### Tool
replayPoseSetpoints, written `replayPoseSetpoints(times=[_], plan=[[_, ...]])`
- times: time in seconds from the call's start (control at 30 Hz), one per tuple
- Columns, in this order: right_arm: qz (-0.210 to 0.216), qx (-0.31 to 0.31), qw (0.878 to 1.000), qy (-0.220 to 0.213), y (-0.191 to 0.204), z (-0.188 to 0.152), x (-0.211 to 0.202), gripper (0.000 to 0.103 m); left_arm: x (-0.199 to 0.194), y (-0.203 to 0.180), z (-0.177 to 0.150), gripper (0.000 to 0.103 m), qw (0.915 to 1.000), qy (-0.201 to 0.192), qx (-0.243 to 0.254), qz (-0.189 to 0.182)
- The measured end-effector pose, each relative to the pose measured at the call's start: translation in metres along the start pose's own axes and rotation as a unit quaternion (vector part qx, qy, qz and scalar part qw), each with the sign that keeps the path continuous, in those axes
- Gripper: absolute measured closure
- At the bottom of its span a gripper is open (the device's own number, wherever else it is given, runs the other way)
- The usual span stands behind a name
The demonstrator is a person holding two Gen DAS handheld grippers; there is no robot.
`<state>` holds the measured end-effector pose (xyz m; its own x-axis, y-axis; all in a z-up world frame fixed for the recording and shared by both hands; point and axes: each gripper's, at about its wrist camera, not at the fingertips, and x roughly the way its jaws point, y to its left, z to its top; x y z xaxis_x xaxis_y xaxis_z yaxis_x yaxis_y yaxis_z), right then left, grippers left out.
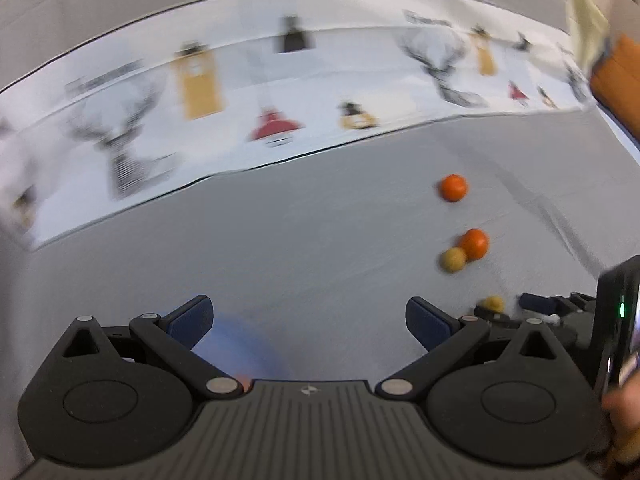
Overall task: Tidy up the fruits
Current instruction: 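Grasp a yellow fruit with the right tool while the left tool grasps another yellow fruit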
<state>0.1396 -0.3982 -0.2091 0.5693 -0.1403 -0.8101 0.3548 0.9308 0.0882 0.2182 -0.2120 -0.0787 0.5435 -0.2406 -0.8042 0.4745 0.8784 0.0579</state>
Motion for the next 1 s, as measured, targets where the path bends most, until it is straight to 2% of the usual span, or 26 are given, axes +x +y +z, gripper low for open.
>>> replayPoseSetpoints(times=[0.07,0.1,0.13,0.2,0.37,0.47,0.5,0.53,0.57,0.6,0.77,0.87,1.0], plan=[[-0.008,-0.051,0.999,-0.009,0.006,0.0,0.0,0.069,0.034,-0.023,0.012,0.001,0.9995,0.003,0.028,-0.017],[-0.005,-0.069,0.998,-0.008,0.005,0.0,-0.001,0.076,0.052,-0.036,0.016,0.001,0.9985,0.002,0.045,-0.03],[-0.001,-0.074,0.997,-0.005,0.001,0.0,-0.001,0.078,0.066,-0.047,0.019,0.001,0.9974,0.002,0.061,-0.039],[0.007,-0.041,0.999,-0.005,-0.021,0.002,-0.001,0.077,0.093,-0.068,0.023,0.001,0.9935,0.005,0.093,-0.066],[-0.015,0.005,1.0,-0.019,-0.059,-0.001,-0.003,0.077,0.139,-0.11,0.023,0.001,0.9806,0.031,0.165,-0.101],[-0.008,0.019,0.999,-0.026,-0.067,-0.004,-0.002,0.078,0.15,-0.12,0.023,0.002,0.9779,0.037,0.173,-0.111],[-0.009,0.017,0.999,-0.029,-0.067,-0.005,-0.002,0.078,0.152,-0.121,0.023,0.013,0.9774,0.037,0.172,-0.118],[-0.011,0.015,0.999,-0.032,-0.066,-0.005,-0.001,0.076,0.154,-0.122,0.025,0.039,0.9763,0.042,0.172,-0.124],[-0.013,0.014,0.999,-0.035,-0.064,-0.004,0.001,0.076,0.156,-0.123,0.025,0.055,0.9744,0.051,0.174,-0.133],[-0.014,0.013,0.999,-0.038,-0.064,-0.003,0.003,0.075,0.156,-0.124,0.024,0.074,0.9725,0.058,0.174,-0.144],[-0.03,0.005,0.999,-0.039,-0.061,-0.003,-0.003,0.078,0.139,-0.116,0.021,0.076,0.9736,0.045,0.172,-0.143],[-0.032,0.032,0.998,-0.038,-0.064,-0.004,-0.02,0.078,0.104,-0.097,0.015,0.076,0.979,0.021,0.151,-0.135],[-0.016,0.052,0.997,-0.058,-0.059,-0.015,-0.069,0.078,0.039,-0.058,-0.004,0.076,0.987,0.006,0.102,-0.124]])
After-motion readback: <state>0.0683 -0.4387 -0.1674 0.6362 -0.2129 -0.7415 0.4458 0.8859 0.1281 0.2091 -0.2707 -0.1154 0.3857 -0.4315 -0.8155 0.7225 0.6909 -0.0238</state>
